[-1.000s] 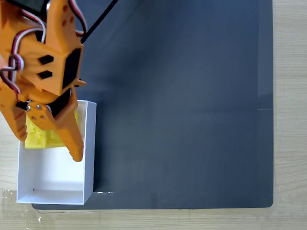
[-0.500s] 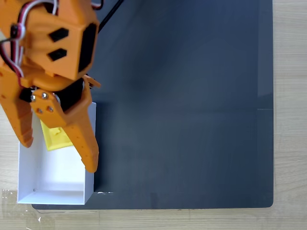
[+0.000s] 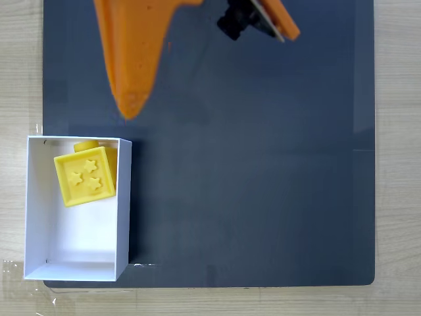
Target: Grasp a yellow block and put it in the box
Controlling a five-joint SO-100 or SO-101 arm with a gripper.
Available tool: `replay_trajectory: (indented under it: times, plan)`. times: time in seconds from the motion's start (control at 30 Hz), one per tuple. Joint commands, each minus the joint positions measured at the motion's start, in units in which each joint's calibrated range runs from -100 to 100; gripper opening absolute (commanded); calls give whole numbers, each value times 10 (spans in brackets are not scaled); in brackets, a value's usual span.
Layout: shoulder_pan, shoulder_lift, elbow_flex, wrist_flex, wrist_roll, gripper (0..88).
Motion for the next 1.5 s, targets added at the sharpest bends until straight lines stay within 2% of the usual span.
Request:
replay_trajectory:
  times: [0.0, 0.17, 0.27, 0.33, 0.43, 0.67, 0.87, 1.03, 1.23, 1.47]
  plan:
    - [-5, -54, -3, 20, -98, 17]
    - [-8, -108, 0, 91, -244, 10]
    - [-38, -134, 30, 145, -318, 10]
    - [-56, -158, 66, 180, -347, 10]
    - [-72, -204, 140, 204, -359, 10]
    - [-79, -375, 370, 199, -350, 13]
    - [-73, -554, 535, 179, -291, 10]
    - [-107, -672, 605, 147, -257, 10]
    - [-132, -669, 649, 143, -204, 10]
    - [-124, -670, 727, 169, -170, 11]
